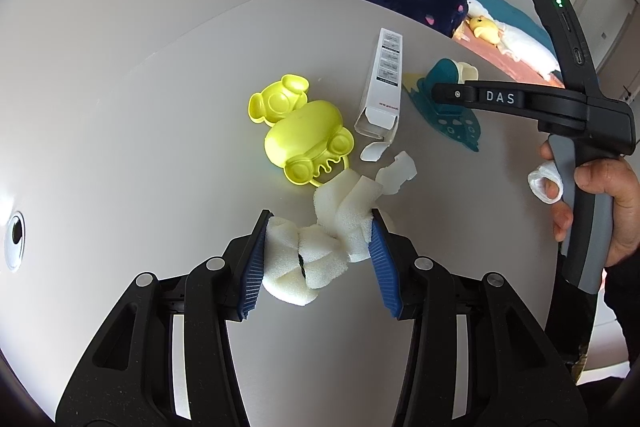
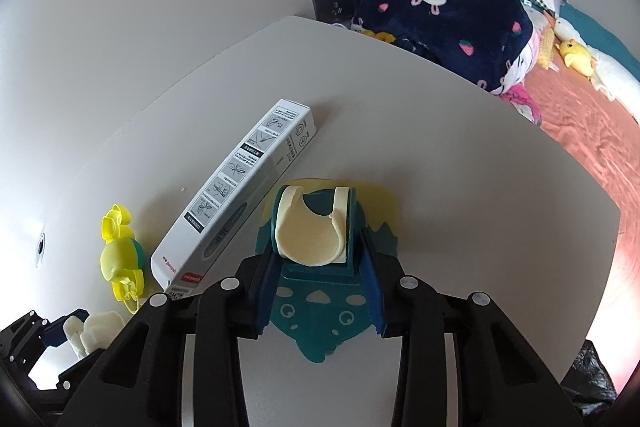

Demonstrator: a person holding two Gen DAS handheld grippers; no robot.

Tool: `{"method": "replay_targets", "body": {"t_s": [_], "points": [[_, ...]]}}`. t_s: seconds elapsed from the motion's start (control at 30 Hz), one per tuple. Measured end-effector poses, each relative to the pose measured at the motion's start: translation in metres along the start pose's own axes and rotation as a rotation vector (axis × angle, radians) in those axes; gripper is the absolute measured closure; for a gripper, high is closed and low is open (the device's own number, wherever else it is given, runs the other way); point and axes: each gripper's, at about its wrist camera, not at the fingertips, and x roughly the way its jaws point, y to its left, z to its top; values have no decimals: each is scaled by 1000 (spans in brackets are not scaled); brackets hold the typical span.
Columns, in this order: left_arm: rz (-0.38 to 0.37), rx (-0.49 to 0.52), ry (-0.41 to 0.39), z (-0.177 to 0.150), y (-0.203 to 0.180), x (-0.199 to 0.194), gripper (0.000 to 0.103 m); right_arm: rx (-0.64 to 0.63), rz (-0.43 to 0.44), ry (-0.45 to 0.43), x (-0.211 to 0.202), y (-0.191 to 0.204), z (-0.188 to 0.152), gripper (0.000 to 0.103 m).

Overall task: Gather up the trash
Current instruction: 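Lift the white foam with the left gripper while the right grasps the teal cup holder, then carry the white foam and teal cup holder over the black bag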

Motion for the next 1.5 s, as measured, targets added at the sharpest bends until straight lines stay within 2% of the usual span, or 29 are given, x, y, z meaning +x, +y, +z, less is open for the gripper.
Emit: {"method": "replay_targets", "body": {"t_s": [0.23, 0.5, 0.77, 1.03, 1.5], "points": [[-7, 11, -22, -1, -5, -8, 56, 16, 41, -15, -21, -9, -13, 66], [-19, 24, -36, -7, -12, -19, 56, 30, 40, -10, -34, -14, -31, 66], [-39, 55, -58, -5, -29, -27, 56, 42, 68, -57, -70, -22, -45, 66], [-68, 120, -84, 3, -62, -37, 56, 83, 70, -122, -111, -42, -58, 66], [-143, 240, -100, -1, -131, -44, 56, 165, 5, -198, -166, -91, -94, 66]]}}
